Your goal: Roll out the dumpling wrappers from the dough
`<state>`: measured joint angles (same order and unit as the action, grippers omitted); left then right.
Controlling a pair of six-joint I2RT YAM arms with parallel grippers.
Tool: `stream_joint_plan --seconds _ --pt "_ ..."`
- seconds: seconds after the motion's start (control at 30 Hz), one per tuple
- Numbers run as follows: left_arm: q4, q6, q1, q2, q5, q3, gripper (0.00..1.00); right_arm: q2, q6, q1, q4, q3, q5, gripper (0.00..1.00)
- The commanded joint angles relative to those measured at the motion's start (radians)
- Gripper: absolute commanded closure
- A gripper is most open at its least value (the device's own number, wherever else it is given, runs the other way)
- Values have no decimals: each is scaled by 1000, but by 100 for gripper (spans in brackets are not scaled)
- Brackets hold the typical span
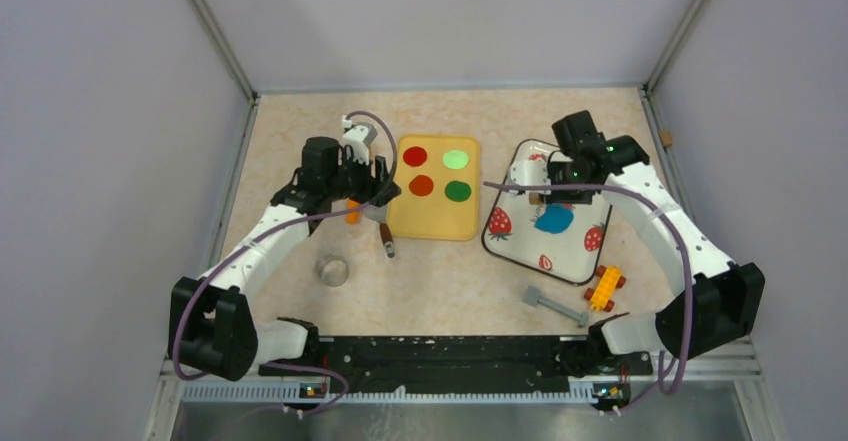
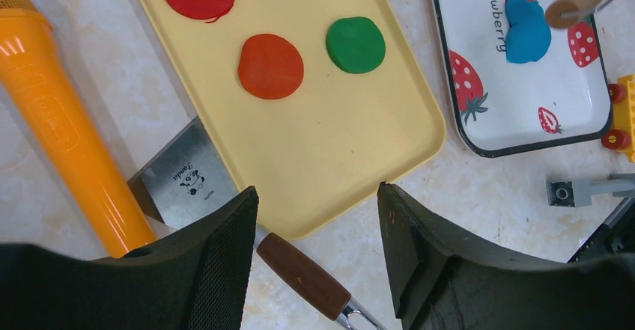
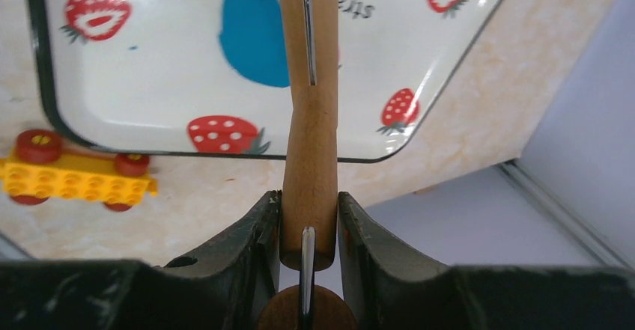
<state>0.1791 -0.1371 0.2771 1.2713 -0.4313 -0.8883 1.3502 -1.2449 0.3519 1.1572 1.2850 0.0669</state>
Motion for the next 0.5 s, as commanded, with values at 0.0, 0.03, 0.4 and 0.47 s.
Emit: stream_joint_plan --seconds 0.0,0.03,0.4,0.47 --pt "-53 -17 -6 -20 -20 -1 37 28 20 -19 -127 44 26 100" --pt "-53 -18 -7 -21 -20 -2 37 32 14 -24 -150 25 27 100" --pt "-39 -11 -20 -50 -19 14 37 41 -43 -49 -110 -238 -56 100" --pt "-42 -12 -25 -52 -18 18 36 38 -44 -49 -38 -268 -62 100"
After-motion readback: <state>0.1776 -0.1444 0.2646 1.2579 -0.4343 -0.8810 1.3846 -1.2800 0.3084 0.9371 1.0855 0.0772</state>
